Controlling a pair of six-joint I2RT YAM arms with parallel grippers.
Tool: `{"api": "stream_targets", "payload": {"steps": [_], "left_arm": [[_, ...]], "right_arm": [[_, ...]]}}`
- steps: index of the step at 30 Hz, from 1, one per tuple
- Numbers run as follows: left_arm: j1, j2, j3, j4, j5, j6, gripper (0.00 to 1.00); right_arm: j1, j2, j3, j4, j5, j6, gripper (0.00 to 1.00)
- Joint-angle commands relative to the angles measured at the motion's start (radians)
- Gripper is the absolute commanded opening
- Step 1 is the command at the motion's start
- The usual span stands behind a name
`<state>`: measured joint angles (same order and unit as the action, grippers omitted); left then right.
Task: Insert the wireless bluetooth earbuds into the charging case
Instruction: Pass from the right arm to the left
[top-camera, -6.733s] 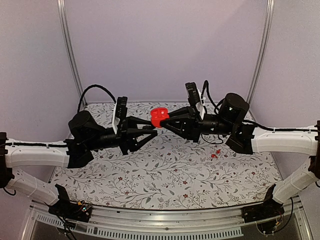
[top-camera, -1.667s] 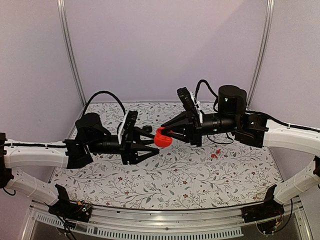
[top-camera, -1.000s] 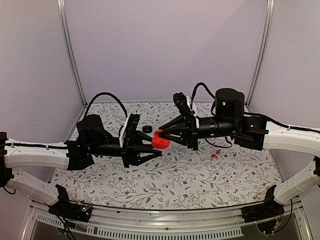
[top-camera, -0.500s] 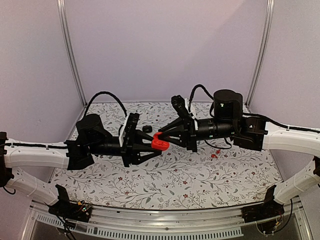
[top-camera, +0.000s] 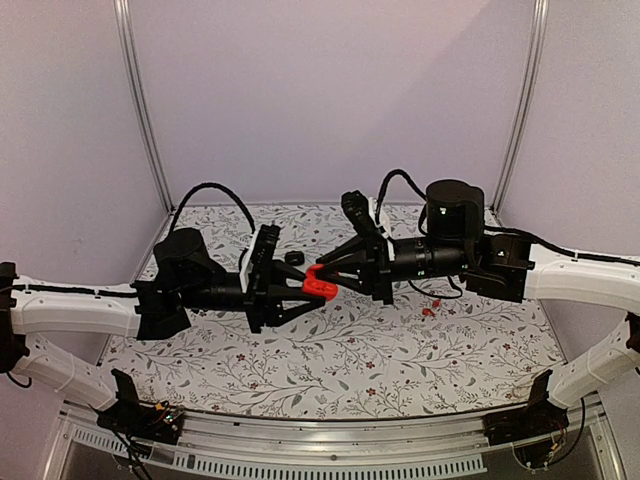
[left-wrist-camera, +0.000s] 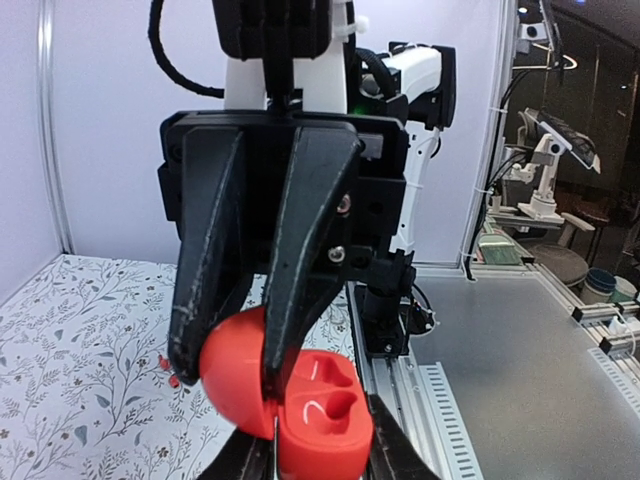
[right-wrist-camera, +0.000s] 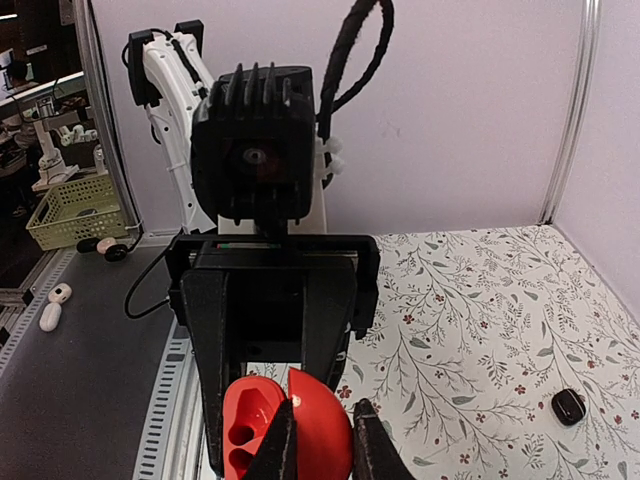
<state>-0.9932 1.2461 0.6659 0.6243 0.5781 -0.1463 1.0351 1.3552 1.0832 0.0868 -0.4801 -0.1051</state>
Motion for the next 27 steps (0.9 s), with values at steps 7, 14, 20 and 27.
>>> {"api": "stream_targets", "payload": {"steps": [7, 14, 20, 27], "left_arm": [[-0.012, 0.015, 0.011, 0.026, -0.009, 0.004, 0.3], [-0.013, 0.015, 0.008, 0.024, -0.01, 0.007, 0.26], [-0.013, 0.013, 0.003, 0.029, 0.002, 0.017, 0.13], [-0.012, -0.018, -0.015, 0.042, 0.008, 0.049, 0.07]], "right_arm": [[0.008, -0.007, -0.002, 0.024, 0.012, 0.018, 0.0], [0.009, -0.008, -0.001, 0.025, 0.011, 0.022, 0.0], [0.008, -0.007, -0.001, 0.027, 0.014, 0.027, 0.0], [-0.011, 0.002, -0.009, 0.043, -0.032, 0.072, 0.03]]}}
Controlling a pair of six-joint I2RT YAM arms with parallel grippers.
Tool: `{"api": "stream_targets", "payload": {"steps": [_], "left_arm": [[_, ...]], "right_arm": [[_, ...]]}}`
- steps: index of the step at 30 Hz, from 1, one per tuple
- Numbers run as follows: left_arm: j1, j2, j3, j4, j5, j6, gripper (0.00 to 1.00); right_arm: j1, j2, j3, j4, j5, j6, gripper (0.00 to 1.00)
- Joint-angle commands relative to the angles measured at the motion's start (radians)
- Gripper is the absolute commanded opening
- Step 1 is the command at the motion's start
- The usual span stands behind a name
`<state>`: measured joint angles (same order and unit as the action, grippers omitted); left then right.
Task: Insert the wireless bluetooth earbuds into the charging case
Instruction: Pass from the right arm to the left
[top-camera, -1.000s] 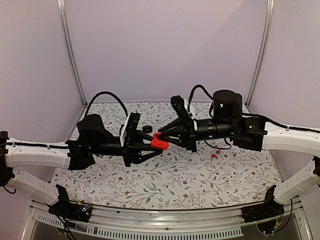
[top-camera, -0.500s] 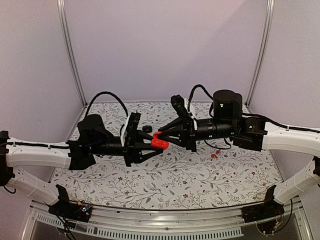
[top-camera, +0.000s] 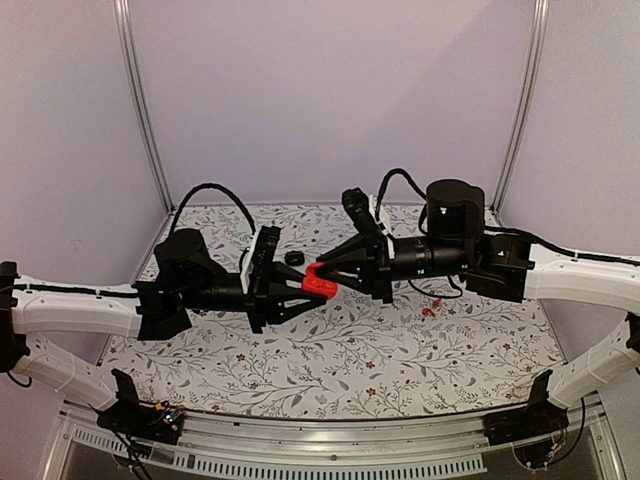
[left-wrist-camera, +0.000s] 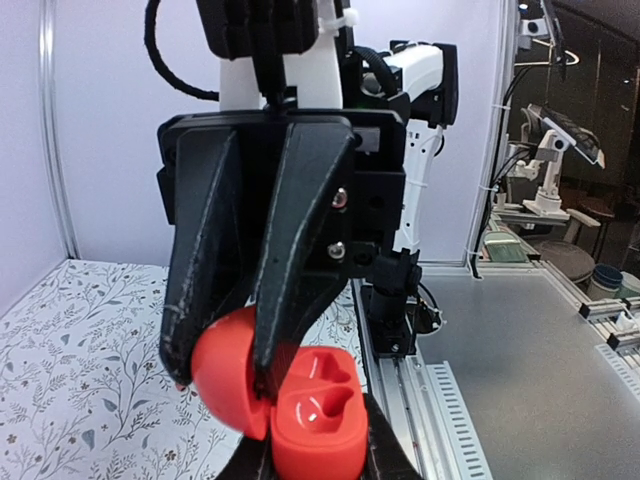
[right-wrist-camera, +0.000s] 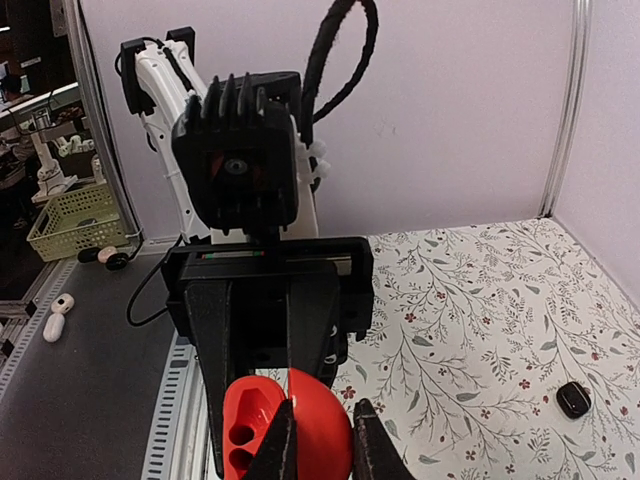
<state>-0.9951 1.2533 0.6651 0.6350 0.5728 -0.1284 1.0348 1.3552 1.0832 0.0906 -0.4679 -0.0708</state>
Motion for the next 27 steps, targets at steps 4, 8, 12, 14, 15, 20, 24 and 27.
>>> {"api": "stream_targets", "payload": {"steps": [4, 8, 12, 14, 15, 20, 24, 27], "left_arm": [[-0.011, -0.057, -0.029, 0.016, -0.003, 0.071, 0.05], [-0.011, -0.076, -0.04, 0.006, -0.02, 0.086, 0.03], [-0.011, -0.067, -0.038, -0.003, -0.026, 0.071, 0.02], [-0.011, -0.061, -0.035, -0.007, -0.026, 0.063, 0.01], [-0.01, -0.058, -0.035, -0.009, -0.027, 0.061, 0.01], [-0.01, -0.055, -0.04, -0.014, -0.043, 0.06, 0.0], [-0.009, -0.055, -0.048, -0.021, -0.065, 0.065, 0.0], [-0.009, -0.055, -0.053, -0.026, -0.068, 0.068, 0.0]], "right_arm": [[-0.063, 0.001, -0.034, 0.078, -0.119, 0.119, 0.07], [-0.077, 0.001, -0.039, 0.084, -0.147, 0.145, 0.18], [-0.076, 0.005, -0.04, 0.1, -0.183, 0.153, 0.36], [-0.077, 0.006, -0.038, 0.112, -0.2, 0.159, 0.4], [-0.077, 0.005, -0.038, 0.116, -0.21, 0.163, 0.41], [-0.083, -0.023, -0.04, 0.12, -0.218, 0.17, 0.47], [-0.139, -0.099, -0.087, 0.131, -0.2, 0.207, 0.53], [-0.186, -0.167, -0.169, 0.127, -0.133, 0.227, 0.65]]}}
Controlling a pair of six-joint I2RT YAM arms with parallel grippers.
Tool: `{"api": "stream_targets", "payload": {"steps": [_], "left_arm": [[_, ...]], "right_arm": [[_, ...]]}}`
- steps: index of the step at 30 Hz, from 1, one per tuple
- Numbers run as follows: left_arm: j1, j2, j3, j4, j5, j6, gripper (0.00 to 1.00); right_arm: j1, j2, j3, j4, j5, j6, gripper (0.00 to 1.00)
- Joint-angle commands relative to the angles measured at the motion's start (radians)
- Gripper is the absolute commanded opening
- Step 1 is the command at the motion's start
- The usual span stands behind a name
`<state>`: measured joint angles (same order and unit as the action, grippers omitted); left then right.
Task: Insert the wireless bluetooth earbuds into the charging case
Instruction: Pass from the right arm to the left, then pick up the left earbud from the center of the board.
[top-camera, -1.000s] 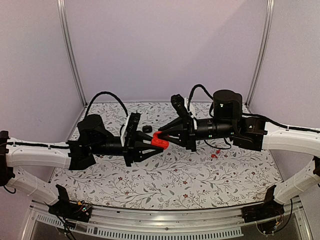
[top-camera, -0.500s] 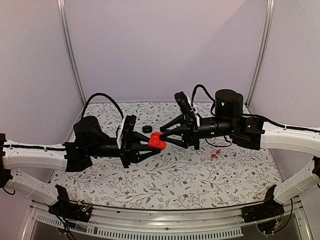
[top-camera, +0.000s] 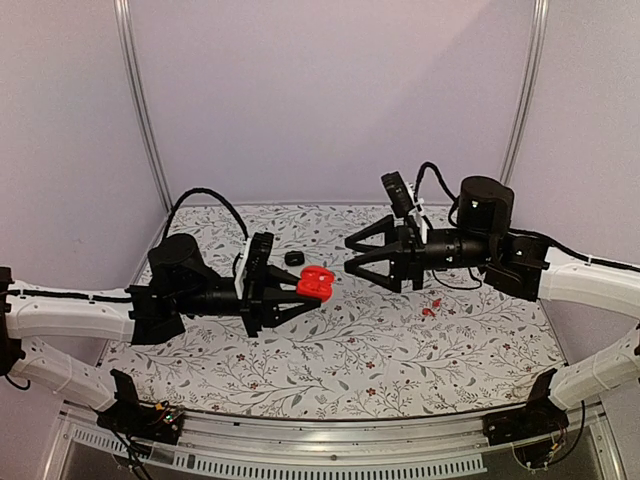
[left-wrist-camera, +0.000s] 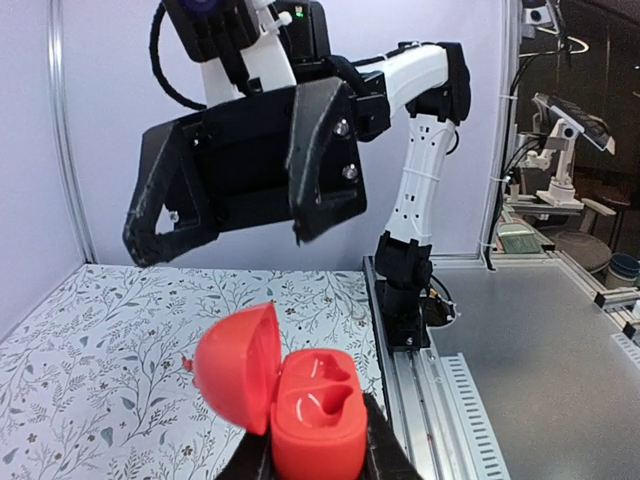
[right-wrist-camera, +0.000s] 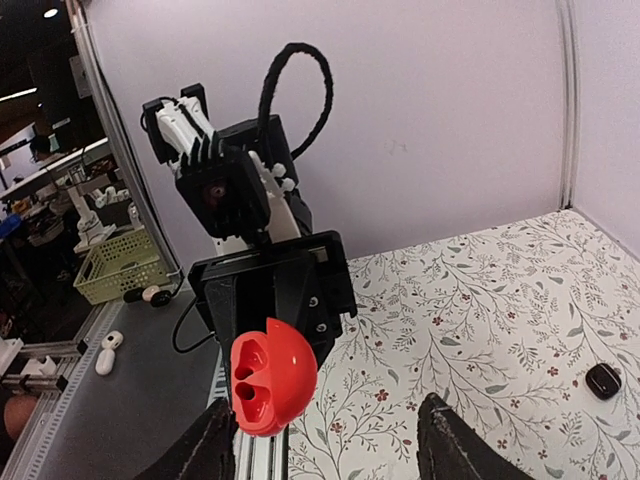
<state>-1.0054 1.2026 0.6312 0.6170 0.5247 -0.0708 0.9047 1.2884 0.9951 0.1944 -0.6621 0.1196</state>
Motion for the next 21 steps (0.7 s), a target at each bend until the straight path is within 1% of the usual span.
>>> {"api": "stream_targets", "payload": {"steps": [1, 4, 6, 8, 11, 15, 17, 21], "left_arm": [[0.001, -0.005, -0.02, -0.009, -0.022, 0.014, 0.0], [0.002, -0.006, -0.023, -0.014, -0.029, 0.014, 0.0], [0.001, -0.008, -0.024, -0.015, -0.033, 0.016, 0.0], [0.001, -0.009, -0.028, -0.012, -0.04, 0.017, 0.0], [0.004, -0.003, -0.033, -0.007, -0.041, 0.02, 0.0], [0.008, 0.0, -0.038, -0.001, -0.036, 0.016, 0.0], [0.01, 0.001, -0.04, -0.001, -0.034, 0.014, 0.0], [0.015, -0.003, -0.042, -0.006, -0.03, 0.008, 0.0]], "right_arm": [[-0.07, -0.139, -0.107, 0.018, 0.083, 0.038, 0.68], [-0.115, -0.218, -0.148, -0.072, 0.196, 0.041, 0.89], [-0.149, -0.234, -0.138, -0.204, 0.285, 0.04, 0.96], [-0.204, -0.226, -0.128, -0.339, 0.327, 0.04, 0.97], [-0.286, -0.193, -0.141, -0.463, 0.328, 0.035, 0.9], [-0.379, -0.138, -0.177, -0.538, 0.309, -0.001, 0.75], [-0.4, -0.095, -0.165, -0.58, 0.332, -0.029, 0.69], [-0.401, 0.039, -0.09, -0.689, 0.408, -0.081, 0.6]]}}
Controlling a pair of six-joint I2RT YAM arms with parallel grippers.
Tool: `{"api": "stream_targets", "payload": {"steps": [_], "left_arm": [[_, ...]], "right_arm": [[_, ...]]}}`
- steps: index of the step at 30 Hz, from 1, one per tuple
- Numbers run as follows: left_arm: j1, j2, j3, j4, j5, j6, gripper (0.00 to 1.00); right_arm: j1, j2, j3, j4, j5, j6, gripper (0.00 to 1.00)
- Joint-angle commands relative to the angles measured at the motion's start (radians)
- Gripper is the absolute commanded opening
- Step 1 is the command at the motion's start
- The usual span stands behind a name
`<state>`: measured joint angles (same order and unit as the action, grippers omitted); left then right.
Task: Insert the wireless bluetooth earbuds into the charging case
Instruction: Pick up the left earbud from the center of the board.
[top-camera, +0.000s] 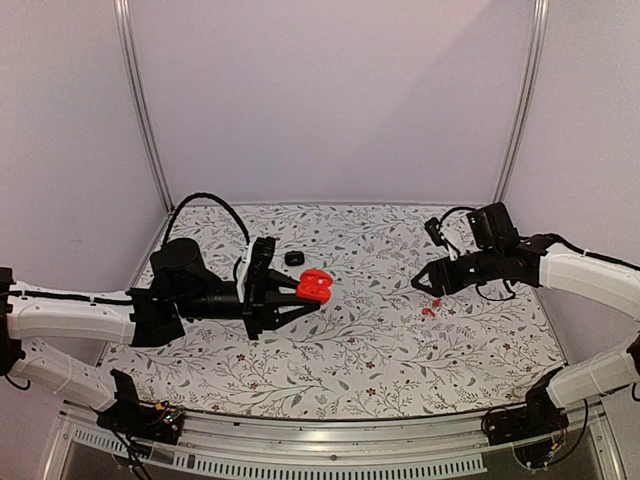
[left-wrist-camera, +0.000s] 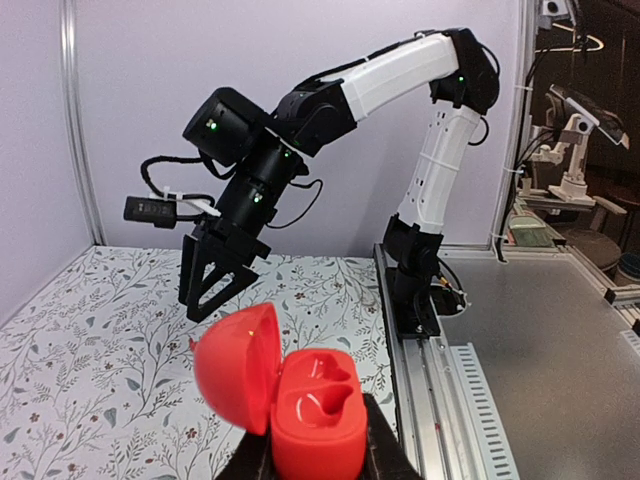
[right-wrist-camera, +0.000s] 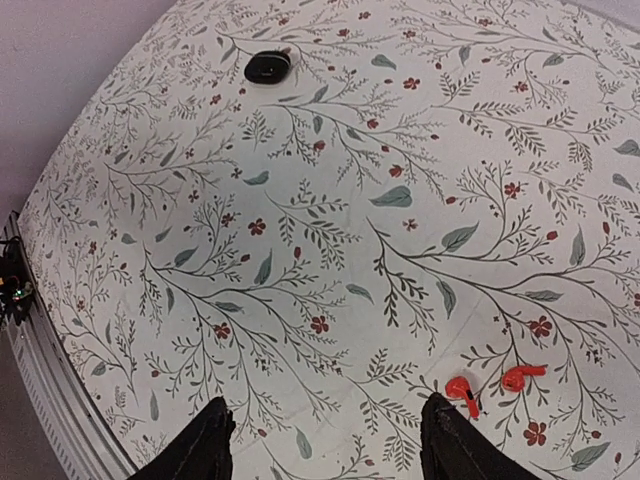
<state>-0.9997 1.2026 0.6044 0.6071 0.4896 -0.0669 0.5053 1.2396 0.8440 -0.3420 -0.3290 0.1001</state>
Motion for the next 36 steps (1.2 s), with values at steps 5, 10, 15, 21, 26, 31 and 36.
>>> {"api": "stream_targets", "payload": {"steps": [5, 10, 15, 21, 26, 31, 36], "left_arm": [[0.012, -0.01, -0.022, 0.001, 0.003, 0.003, 0.0], [0.012, -0.008, -0.019, -0.002, 0.005, 0.002, 0.0], [0.013, -0.009, -0.02, -0.005, 0.004, 0.005, 0.0], [0.014, -0.007, -0.015, -0.013, 0.003, 0.009, 0.0], [0.014, 0.002, -0.01, -0.01, 0.008, 0.009, 0.0], [0.014, 0.002, -0.008, -0.013, 0.009, 0.013, 0.0], [0.015, 0.0, -0.013, -0.006, 0.01, 0.009, 0.0]], "right_arm": [[-0.004, 0.179, 0.104, -0.202, 0.146, -0.085, 0.56], [-0.002, 0.284, 0.135, -0.229, 0.13, -0.12, 0.53], [-0.001, 0.366, 0.146, -0.226, 0.147, -0.138, 0.5], [-0.002, 0.393, 0.154, -0.221, 0.178, -0.142, 0.51], [-0.002, 0.416, 0.167, -0.223, 0.22, -0.149, 0.51], [-0.002, 0.465, 0.191, -0.236, 0.258, -0.155, 0.46], [-0.001, 0.502, 0.212, -0.261, 0.292, -0.157, 0.42]]}}
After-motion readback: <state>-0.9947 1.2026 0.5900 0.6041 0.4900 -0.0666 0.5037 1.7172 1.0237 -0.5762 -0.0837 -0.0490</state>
